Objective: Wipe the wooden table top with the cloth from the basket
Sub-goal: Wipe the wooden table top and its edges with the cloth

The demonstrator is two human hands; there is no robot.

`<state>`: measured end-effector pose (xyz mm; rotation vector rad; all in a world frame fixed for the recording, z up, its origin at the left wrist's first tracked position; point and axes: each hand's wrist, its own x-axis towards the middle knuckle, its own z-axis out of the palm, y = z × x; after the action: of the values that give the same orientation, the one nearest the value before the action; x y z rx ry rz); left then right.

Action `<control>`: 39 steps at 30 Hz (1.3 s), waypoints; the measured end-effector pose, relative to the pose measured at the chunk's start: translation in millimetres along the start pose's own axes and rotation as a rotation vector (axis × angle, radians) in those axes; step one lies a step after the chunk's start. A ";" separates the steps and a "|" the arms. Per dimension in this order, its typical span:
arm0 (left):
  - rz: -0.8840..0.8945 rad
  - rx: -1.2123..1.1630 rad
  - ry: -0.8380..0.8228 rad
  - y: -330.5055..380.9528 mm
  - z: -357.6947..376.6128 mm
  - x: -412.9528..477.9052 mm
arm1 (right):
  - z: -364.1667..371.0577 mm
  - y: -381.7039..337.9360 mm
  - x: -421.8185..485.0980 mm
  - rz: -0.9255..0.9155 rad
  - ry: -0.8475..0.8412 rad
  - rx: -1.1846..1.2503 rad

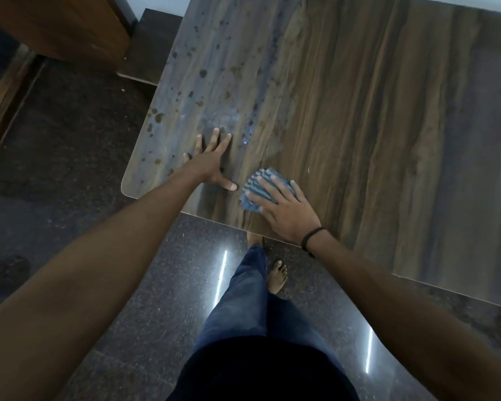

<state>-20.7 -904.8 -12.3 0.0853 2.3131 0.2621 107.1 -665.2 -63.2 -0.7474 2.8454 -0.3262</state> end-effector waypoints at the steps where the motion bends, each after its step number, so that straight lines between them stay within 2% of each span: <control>1: 0.014 0.001 0.020 0.4 -5.0 3.0 | -3.5 13.2 10.4 0.030 0.007 -0.007; 4: 0.015 -0.007 0.035 3.1 -15.7 11.3 | -21.2 35.9 48.8 0.402 0.041 0.099; 5: 0.010 -0.009 0.033 3.9 -16.7 13.3 | -22.9 30.2 55.0 0.464 0.035 0.130; 6: 0.005 -0.009 0.030 4.5 -16.2 15.4 | -20.3 18.6 54.4 0.449 0.029 0.125; 9: -0.017 -0.015 0.023 5.4 -12.4 21.5 | -3.5 -12.3 18.2 0.147 -0.011 0.037; 11: -0.023 -0.017 0.026 5.6 -12.6 23.6 | -2.0 2.4 14.0 0.075 -0.009 0.016; 12: -0.020 -0.015 0.029 5.3 -14.6 25.0 | -4.3 11.7 25.4 0.116 -0.001 0.015; 15: -0.002 0.003 0.050 9.0 -25.5 31.4 | -17.6 23.1 66.7 0.414 0.046 0.104; 16: 0.005 0.005 0.062 11.0 -30.4 34.1 | -18.3 15.4 72.6 0.439 0.042 0.108; 17: 0.013 0.002 0.070 13.9 -36.4 38.3 | -14.4 5.5 71.5 0.391 0.032 0.088; 19: 0.023 -0.008 0.067 17.5 -45.8 45.7 | -3.6 -12.6 49.6 0.168 -0.009 0.040; 21: 0.031 -0.008 0.047 17.9 -51.9 52.4 | -4.9 -1.7 35.2 0.050 -0.015 0.028; 23: 0.043 0.002 0.030 14.3 -53.3 57.1 | -12.4 23.1 55.5 0.123 0.023 0.014; 26: 0.057 0.002 0.037 9.3 -50.7 58.4 | -28.0 43.6 95.7 0.436 0.038 0.116; 27: 0.062 -0.001 0.041 8.1 -49.6 57.9 | -28.2 38.8 99.1 0.479 0.046 0.137; 29: 0.075 -0.006 0.049 6.0 -47.4 58.5 | -18.5 18.0 84.5 0.419 0.037 0.105; 31: 0.067 -0.003 0.055 5.8 -47.7 58.9 | -11.0 3.8 52.8 0.249 -0.026 0.067; 33: 0.068 0.000 0.065 7.2 -48.3 59.4 | -15.9 18.6 44.0 0.146 -0.059 0.045; 34: 0.068 -0.003 0.063 7.4 -48.8 59.8 | -19.3 32.2 53.3 0.152 -0.049 0.040; 39: 0.069 -0.006 0.063 5.0 -47.4 59.8 | -40.1 60.2 116.7 0.552 0.033 0.169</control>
<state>-96.3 -899.0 -22.3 0.1563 2.3750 0.3109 -29.9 -666.0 -53.9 0.0844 2.8552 -0.4792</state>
